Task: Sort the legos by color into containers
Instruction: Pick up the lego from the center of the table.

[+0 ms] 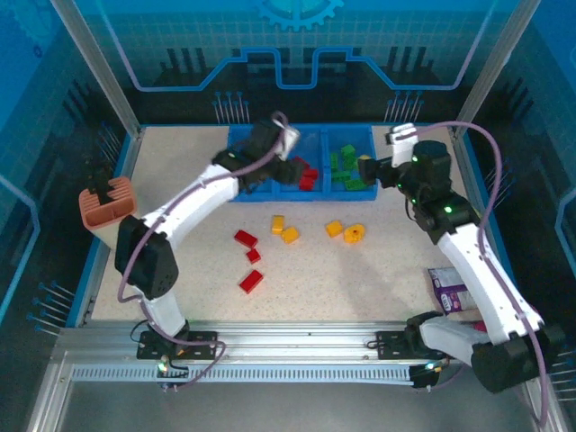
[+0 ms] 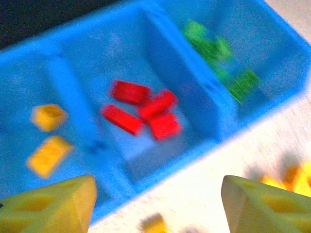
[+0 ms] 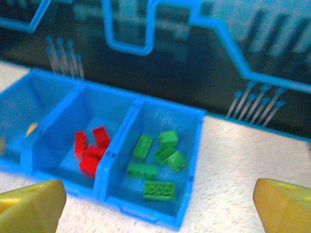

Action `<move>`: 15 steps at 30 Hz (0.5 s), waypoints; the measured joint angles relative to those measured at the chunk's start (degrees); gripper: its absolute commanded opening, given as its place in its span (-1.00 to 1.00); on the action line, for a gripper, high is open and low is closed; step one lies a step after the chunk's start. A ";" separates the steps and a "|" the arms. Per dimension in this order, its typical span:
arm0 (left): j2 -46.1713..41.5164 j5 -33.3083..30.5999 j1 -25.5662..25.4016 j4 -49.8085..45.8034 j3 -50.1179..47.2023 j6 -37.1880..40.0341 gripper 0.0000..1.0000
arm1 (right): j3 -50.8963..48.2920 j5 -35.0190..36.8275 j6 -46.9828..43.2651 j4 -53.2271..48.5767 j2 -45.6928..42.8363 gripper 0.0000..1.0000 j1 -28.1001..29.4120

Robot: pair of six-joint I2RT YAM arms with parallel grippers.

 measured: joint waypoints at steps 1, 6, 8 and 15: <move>0.39 -0.13 -2.86 0.11 -1.44 1.84 0.41 | 0.02 0.63 0.63 -0.26 -1.60 1.00 -0.37; 3.76 1.79 -12.92 1.92 -3.67 5.05 0.44 | 2.95 -0.92 2.21 -7.82 -6.01 1.00 -0.76; 5.09 2.89 -15.15 3.78 -3.69 5.11 0.46 | 6.32 -2.34 3.23 -12.66 -6.03 1.00 -0.76; 16.41 4.66 -18.14 5.88 4.52 4.37 0.57 | 11.28 -5.35 5.29 -22.60 -8.20 1.00 -0.76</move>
